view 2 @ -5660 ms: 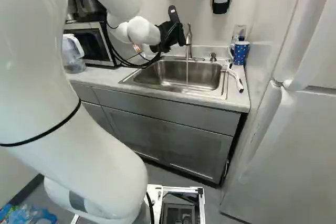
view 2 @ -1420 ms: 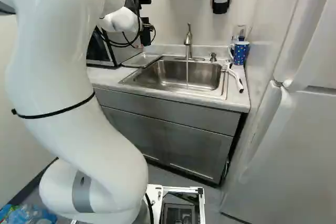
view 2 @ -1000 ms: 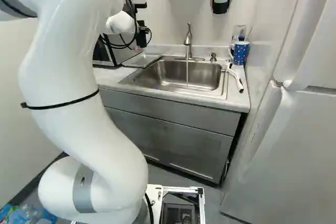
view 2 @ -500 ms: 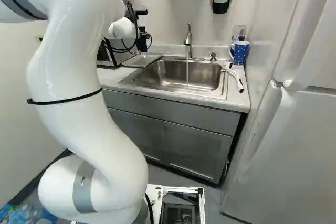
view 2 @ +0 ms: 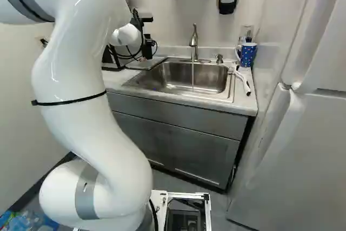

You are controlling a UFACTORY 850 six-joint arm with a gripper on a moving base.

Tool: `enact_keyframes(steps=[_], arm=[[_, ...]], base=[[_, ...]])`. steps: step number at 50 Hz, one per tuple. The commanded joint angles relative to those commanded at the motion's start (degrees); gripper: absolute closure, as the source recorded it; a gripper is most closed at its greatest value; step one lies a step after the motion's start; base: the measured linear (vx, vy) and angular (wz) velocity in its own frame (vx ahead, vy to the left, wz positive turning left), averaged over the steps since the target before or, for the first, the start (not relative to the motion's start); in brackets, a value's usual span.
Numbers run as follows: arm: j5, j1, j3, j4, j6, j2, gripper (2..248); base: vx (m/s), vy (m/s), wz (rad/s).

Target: Rinse the cup and place it in the tray

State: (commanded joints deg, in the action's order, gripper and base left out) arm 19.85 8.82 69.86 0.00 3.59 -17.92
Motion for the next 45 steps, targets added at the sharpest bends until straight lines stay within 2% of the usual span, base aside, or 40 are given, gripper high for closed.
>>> enact_keyframes(steps=[39, 40, 45], arm=[[0.0, 0.0, -1.0, 0.0, 0.0, -2.5, 125], [0.0, 0.0, -1.0, 0.0, 0.0, -2.5, 102], [0.0, 0.0, -1.0, 0.0, 0.0, -2.5, 102]], base=[[0.000, 0.000, 0.000], [0.000, 0.000, 0.000], [0.000, 0.000, 0.000]])
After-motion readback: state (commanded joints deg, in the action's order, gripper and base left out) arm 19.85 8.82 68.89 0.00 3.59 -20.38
